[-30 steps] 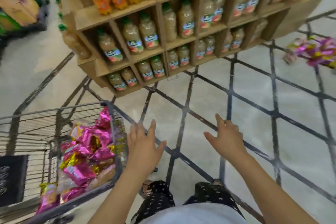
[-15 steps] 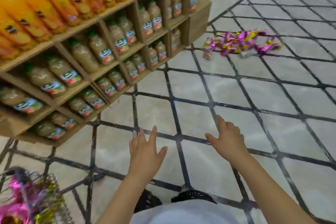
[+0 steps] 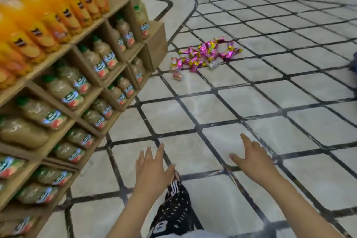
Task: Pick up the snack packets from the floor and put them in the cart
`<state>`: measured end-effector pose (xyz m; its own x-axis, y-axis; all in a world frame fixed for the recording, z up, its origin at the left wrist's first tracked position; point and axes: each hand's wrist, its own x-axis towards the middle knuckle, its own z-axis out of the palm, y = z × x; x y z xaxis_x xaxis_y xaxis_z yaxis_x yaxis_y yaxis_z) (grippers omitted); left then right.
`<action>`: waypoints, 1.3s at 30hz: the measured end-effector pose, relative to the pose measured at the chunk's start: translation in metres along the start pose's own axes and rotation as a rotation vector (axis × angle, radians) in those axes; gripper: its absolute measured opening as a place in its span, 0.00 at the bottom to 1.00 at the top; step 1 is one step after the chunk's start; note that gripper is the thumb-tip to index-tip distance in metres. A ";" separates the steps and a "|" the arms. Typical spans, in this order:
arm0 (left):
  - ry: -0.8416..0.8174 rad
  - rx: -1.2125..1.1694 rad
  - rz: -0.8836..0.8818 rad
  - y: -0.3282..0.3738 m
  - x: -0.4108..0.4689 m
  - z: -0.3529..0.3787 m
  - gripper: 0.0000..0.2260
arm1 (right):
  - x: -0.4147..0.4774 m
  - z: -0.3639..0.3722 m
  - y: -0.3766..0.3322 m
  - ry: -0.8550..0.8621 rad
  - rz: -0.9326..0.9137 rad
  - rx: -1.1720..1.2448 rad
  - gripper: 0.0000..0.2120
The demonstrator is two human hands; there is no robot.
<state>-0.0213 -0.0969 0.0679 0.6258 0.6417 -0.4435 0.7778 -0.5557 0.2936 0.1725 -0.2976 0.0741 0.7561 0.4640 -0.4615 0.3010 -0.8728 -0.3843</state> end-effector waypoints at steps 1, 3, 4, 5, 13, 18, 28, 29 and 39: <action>0.005 0.002 0.020 0.002 0.020 -0.010 0.33 | 0.015 -0.008 -0.007 0.021 0.017 0.001 0.37; 0.016 0.007 0.056 0.005 0.060 -0.032 0.33 | 0.045 -0.023 -0.027 0.046 0.039 0.006 0.37; 0.013 0.007 0.070 0.007 0.079 -0.042 0.33 | 0.059 -0.029 -0.039 0.048 0.046 0.016 0.37; 0.004 0.002 0.081 0.008 0.096 -0.053 0.33 | 0.072 -0.034 -0.051 0.047 0.051 0.031 0.37; -0.053 0.038 0.134 0.023 0.211 -0.110 0.34 | 0.157 -0.041 -0.108 0.024 0.125 0.279 0.38; -0.081 0.115 0.161 0.063 0.278 -0.128 0.38 | 0.215 -0.068 -0.095 0.053 0.202 0.325 0.38; -0.046 0.191 0.108 0.186 0.435 -0.156 0.37 | 0.403 -0.167 -0.074 0.032 0.181 0.257 0.38; -0.040 0.190 0.102 0.199 0.449 -0.162 0.36 | 0.418 -0.180 -0.076 0.025 0.169 0.248 0.37; -0.020 0.111 -0.013 0.276 0.558 -0.196 0.37 | 0.574 -0.251 -0.114 -0.076 0.047 0.076 0.36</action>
<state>0.5538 0.2115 0.0672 0.6132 0.6392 -0.4640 0.7742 -0.6030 0.1925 0.7177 0.0302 0.0539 0.7210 0.4357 -0.5388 0.2193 -0.8811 -0.4190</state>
